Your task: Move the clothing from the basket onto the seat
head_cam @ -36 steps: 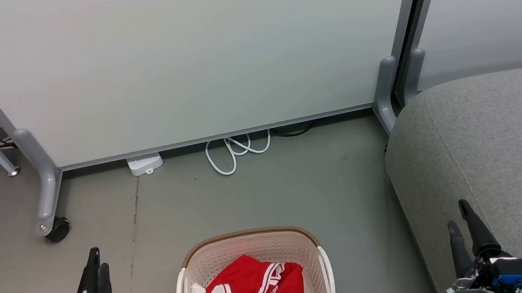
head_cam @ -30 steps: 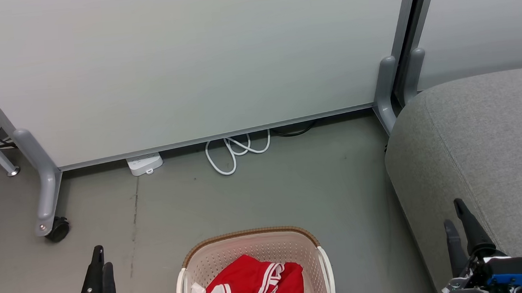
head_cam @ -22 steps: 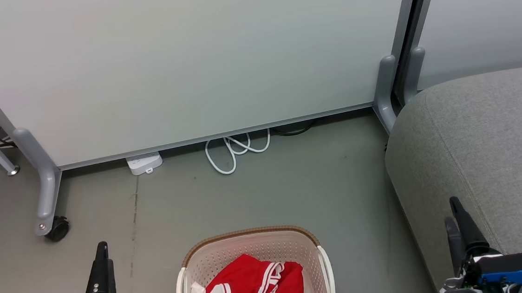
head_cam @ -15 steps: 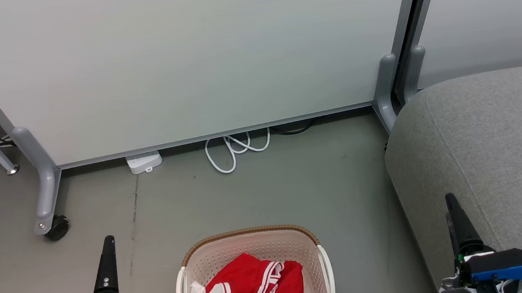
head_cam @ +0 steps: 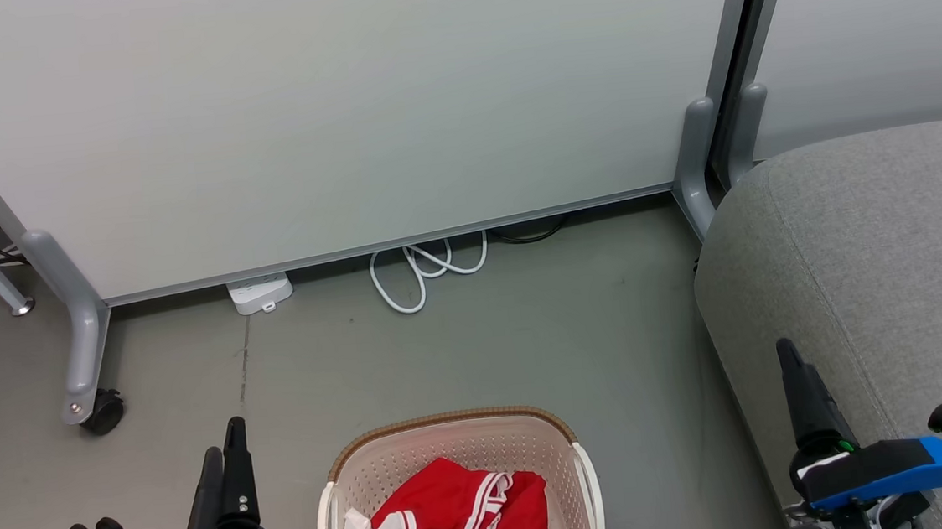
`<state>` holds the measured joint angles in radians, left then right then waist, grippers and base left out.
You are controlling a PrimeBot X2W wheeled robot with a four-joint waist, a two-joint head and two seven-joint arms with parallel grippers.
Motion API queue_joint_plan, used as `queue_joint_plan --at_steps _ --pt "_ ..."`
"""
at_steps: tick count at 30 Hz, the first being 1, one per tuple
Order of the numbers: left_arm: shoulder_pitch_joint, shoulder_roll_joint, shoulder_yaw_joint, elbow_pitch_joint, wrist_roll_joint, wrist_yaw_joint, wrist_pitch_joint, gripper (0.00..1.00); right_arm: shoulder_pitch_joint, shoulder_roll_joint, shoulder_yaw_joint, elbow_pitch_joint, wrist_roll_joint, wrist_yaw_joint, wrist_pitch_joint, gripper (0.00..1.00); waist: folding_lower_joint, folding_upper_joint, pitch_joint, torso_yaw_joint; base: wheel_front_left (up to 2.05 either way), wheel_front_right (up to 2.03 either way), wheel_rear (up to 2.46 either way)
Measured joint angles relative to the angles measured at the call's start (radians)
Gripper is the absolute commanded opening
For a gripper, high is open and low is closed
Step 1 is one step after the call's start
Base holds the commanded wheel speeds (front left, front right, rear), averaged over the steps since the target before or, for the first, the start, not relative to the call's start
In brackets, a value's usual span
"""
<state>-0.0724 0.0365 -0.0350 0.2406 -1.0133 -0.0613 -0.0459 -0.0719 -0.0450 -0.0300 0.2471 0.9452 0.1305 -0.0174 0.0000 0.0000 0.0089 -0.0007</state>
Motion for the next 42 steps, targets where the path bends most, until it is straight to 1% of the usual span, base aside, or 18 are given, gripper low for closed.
queue_joint_plan --at_steps 4,17,28,42 --pt "-0.003 0.002 -0.011 0.003 0.075 0.007 -0.012 1.0 0.0 0.0 0.008 -0.009 -0.071 0.0 -0.002 1.0 0.0 0.0 -0.001 0.0 0.0 0.0 0.0" --pt "-0.011 0.004 -0.036 0.002 0.255 0.02 -0.054 1.0 0.0 0.0 0.022 -0.024 -0.258 0.0 -0.029 1.0 0.0 0.0 -0.001 -0.002 0.0 0.0 0.0" --pt "-0.014 0.006 -0.051 -0.004 0.384 0.021 -0.086 1.0 0.0 -0.001 0.027 -0.034 -0.392 0.0 -0.05 1.0 0.0 0.0 0.002 -0.002 0.0 0.0 0.0" --pt "-0.025 0.007 -0.069 -0.012 0.513 0.031 -0.122 1.0 0.0 -0.001 0.025 -0.036 -0.556 0.0 -0.058 1.0 0.0 0.0 0.005 -0.002 0.0 0.0 0.0"
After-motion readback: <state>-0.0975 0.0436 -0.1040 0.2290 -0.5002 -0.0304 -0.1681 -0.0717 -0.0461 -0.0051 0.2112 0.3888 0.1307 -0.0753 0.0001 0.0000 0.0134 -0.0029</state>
